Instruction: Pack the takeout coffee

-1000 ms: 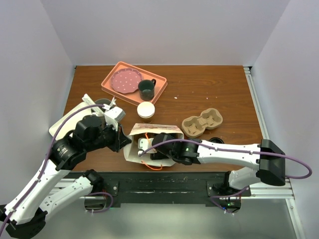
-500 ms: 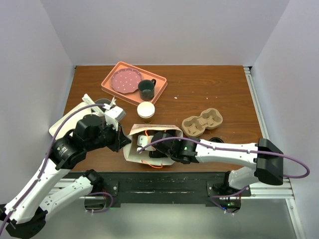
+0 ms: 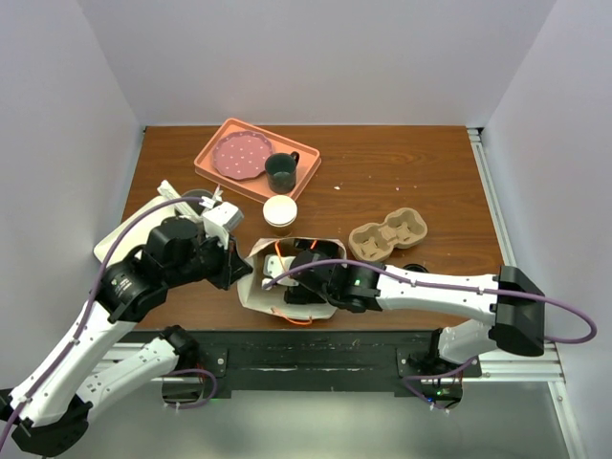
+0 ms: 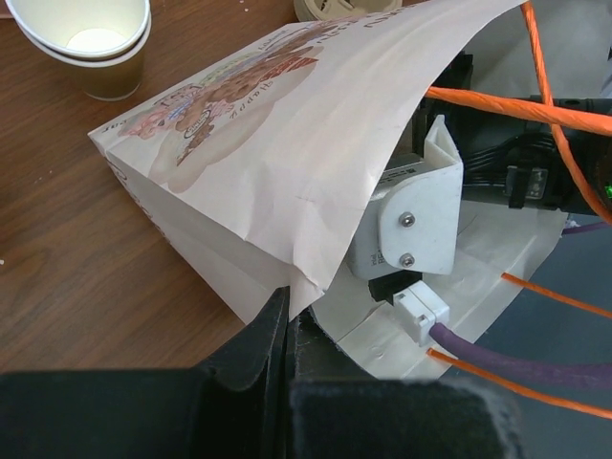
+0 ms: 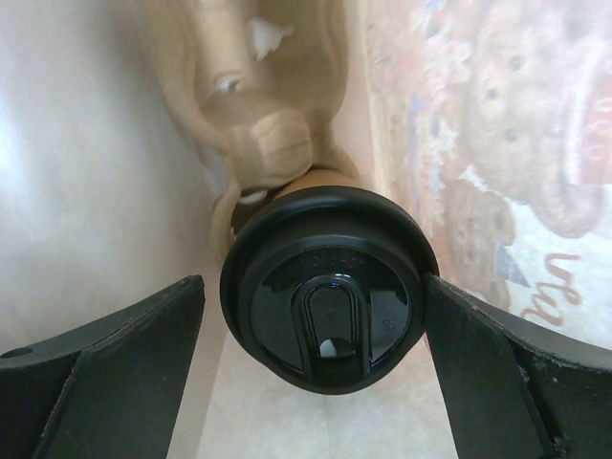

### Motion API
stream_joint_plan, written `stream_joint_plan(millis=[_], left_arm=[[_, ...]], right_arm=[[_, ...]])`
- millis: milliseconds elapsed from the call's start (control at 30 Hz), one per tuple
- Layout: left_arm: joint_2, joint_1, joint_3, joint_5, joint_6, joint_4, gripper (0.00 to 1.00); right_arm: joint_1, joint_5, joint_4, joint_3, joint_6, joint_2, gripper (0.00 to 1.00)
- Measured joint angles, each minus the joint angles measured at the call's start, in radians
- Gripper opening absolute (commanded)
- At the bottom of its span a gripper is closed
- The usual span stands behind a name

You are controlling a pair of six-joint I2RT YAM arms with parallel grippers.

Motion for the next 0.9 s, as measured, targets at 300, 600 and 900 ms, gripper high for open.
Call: stream_joint_plan(millis=[300,600,900], left_arm=[[0.007,0.000,0.011,0.000,0.000,0.000,0.00],[0.013,0.000,0.021,0.000,-0.001,0.000,0.00],[0.010,0.000,0.021,0.000,-0.002,0.002,0.00]], right_arm=[[-0.010,0.001,-0.019,0.041,0.017,-0.011,0.98],[-0.012,0.008,-0.056,0.067,0.045,-0.011,0.98],[-0.017,0.025,-0.078,0.066,0.075,-0.011,0.97]])
